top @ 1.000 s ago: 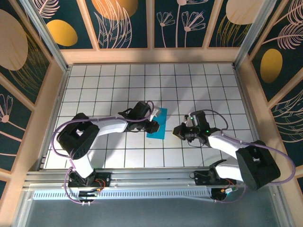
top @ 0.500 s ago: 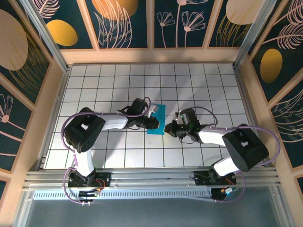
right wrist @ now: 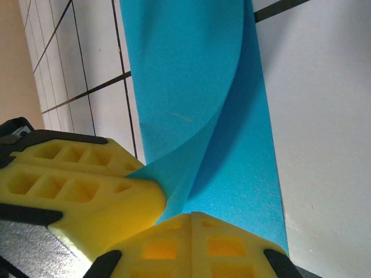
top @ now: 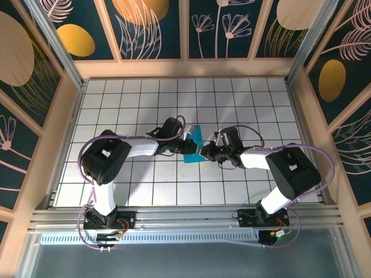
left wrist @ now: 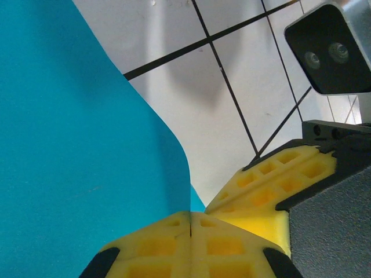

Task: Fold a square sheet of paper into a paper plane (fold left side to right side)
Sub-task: Fold the triangle a second time at the center of the table.

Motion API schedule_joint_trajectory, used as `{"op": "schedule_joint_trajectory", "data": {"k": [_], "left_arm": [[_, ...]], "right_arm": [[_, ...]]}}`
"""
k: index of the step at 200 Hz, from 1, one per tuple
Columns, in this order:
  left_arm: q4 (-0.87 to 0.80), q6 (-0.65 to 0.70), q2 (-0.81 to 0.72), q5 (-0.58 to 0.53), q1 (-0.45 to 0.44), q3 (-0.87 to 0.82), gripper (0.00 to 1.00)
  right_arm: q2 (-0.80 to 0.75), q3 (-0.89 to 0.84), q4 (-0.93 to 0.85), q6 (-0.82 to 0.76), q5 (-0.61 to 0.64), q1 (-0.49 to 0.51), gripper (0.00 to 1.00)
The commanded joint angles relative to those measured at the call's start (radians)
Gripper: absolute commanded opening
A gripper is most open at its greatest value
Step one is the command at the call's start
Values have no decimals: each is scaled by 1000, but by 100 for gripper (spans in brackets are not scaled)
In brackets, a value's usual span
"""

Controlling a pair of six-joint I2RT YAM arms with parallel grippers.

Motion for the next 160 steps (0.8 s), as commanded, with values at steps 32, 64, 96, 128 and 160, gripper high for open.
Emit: {"op": "schedule_joint_trajectory", "data": {"k": [32, 64, 96, 128, 160], "left_arm": [[24, -33, 8, -15, 21, 1, 0], [21, -37, 12, -13, 29, 0, 0], [10, -37, 12, -10, 33, -1, 0], [-13, -21, 6, -9, 40, -1, 0], [-28, -5, 0, -13, 51, -10, 0]], "right_arm": [[50, 28, -31, -31, -18, -13, 0], [74, 30, -63, -40, -23, -14, 0], [95, 42, -127, -62, 0, -15, 0], [106, 50, -173, -79, 20, -14, 0], [110, 53, -202, -96, 36, -14, 0]]}}
